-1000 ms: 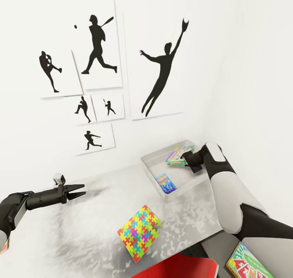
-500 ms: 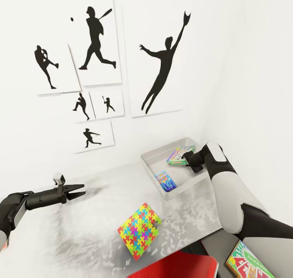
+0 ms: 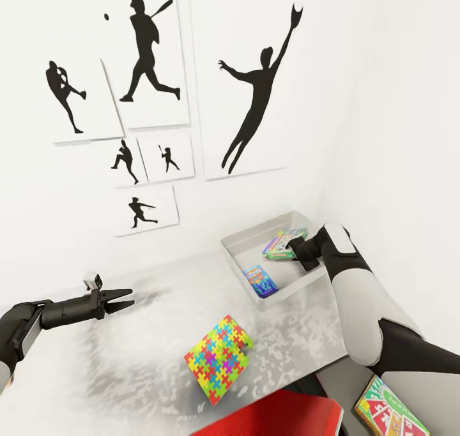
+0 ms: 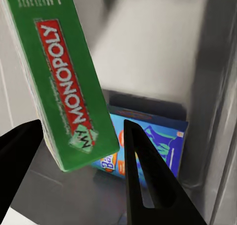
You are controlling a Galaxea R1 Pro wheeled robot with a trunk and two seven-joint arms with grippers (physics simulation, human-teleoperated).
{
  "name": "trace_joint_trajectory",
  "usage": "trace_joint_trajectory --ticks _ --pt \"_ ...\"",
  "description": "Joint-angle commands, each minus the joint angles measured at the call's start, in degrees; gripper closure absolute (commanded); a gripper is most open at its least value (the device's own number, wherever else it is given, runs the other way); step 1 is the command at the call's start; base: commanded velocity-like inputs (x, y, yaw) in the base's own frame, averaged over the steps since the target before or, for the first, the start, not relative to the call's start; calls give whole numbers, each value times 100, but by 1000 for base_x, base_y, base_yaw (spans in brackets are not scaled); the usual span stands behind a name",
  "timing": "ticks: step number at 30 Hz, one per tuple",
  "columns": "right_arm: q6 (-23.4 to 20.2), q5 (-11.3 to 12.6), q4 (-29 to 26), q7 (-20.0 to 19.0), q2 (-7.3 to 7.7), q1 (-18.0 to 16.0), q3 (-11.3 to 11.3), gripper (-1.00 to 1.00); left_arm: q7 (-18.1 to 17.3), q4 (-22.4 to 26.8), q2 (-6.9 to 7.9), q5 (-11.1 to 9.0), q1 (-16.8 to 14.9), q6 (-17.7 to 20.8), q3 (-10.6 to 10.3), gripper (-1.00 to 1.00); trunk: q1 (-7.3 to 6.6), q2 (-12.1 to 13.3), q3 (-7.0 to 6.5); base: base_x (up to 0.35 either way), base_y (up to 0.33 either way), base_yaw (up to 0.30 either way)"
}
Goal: Put all the toys in the child's room - the three board games (two on the bed and one on the table), the two jigsaw puzzles on the table, and the tennis ball on the table - inside the toy box on the table in the child's room.
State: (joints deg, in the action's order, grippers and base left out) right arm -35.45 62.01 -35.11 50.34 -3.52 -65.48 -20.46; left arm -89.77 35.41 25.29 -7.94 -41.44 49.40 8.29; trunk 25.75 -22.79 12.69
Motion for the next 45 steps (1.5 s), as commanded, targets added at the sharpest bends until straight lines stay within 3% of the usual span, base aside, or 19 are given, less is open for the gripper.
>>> trace_joint_trajectory --ticks 1,12,31,45 --pt "-24 18 -21 38 -7 -7 -29 100 -23 1 2 2 -4 61 -2 -100 3 -13 21 0 0 0" --pt "12 1 -47 31 -5 -9 -28 100 -23 1 2 -2 -2 61 -2 -100 3 -13 69 0 0 0" --pt "601 -17 -7 38 2 -173 -27 100 -23 1 28 -5 5 61 6 -100 3 -13 72 0 0 0" --pt "745 -8 112 38 -12 -255 -2 100 -23 1 35 -5 5 61 6 -100 3 -13 72 0 0 0"
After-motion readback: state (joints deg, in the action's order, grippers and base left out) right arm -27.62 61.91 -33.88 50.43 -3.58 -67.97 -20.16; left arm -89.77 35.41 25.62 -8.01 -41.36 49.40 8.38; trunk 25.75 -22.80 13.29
